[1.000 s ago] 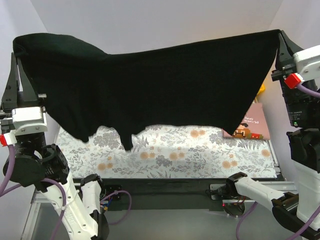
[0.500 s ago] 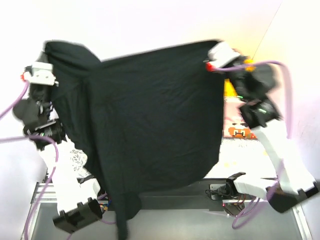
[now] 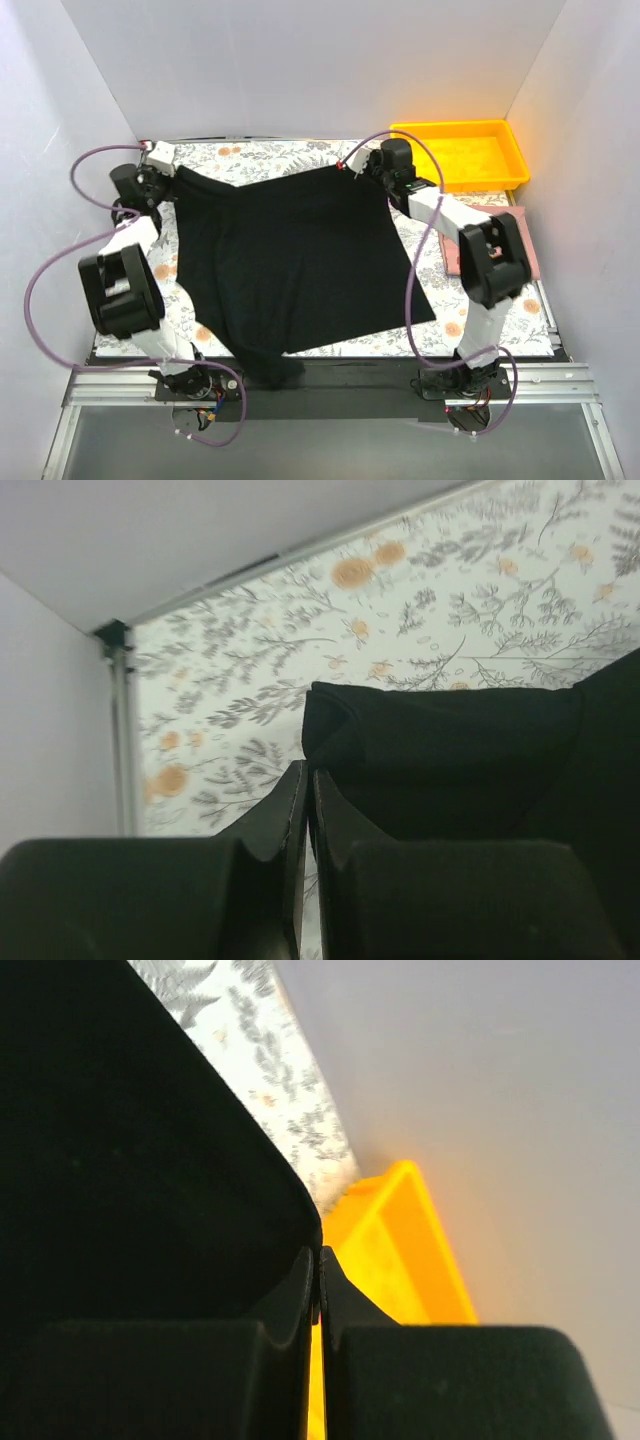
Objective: Fold and stack the t-shirts
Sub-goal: Flatten the tshirt out
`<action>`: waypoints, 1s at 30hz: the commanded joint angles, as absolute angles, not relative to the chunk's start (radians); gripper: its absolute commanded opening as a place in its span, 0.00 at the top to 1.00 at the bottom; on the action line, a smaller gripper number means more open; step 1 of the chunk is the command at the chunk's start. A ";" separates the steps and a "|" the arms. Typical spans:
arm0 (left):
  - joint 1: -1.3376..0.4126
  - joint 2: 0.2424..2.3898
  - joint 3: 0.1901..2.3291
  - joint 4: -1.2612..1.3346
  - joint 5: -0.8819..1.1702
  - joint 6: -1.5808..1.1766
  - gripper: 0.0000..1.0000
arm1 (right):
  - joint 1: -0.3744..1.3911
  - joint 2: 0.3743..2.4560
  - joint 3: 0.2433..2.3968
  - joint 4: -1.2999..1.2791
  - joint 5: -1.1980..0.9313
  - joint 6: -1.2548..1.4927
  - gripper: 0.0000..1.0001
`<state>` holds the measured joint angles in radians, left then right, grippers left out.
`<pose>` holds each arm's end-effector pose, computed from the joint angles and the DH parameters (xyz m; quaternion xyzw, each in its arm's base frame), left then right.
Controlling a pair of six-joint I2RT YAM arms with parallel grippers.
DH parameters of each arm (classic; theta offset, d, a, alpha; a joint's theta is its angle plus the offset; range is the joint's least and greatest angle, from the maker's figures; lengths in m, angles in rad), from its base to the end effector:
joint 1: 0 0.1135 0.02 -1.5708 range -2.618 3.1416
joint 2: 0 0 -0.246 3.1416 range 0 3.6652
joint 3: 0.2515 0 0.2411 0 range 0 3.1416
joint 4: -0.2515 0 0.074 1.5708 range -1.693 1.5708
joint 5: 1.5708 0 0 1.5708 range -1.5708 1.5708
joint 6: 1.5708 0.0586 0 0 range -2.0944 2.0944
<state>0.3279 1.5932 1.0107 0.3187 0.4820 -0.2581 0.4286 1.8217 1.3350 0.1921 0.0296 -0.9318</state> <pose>0.3639 0.0951 0.2482 -0.0838 0.7801 -0.1688 0.5967 0.4031 0.1823 0.2571 -0.4983 0.6299 -0.1598 0.5739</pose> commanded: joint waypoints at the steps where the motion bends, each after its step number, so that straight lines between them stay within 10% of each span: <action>1: 0.270 1.756 1.136 0.341 0.408 -0.180 1.00 | 0.403 1.951 1.468 0.299 0.074 -0.985 0.99; 16: 0.236 2.287 1.751 0.255 0.302 -0.279 1.00 | 0.399 2.387 1.899 0.299 0.345 -1.058 0.99; 21: 0.227 2.344 2.000 0.067 0.278 -0.388 0.57 | 0.403 2.343 1.899 0.276 0.420 -1.026 0.35; 30: 0.227 2.013 1.745 -0.355 0.435 -0.373 0.51 | 0.410 2.039 1.778 -0.217 0.164 -0.787 0.02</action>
<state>0.2298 2.2158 1.8271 -0.1257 0.3359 -0.3790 0.4053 2.2108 1.7710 0.0231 0.2962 -0.9131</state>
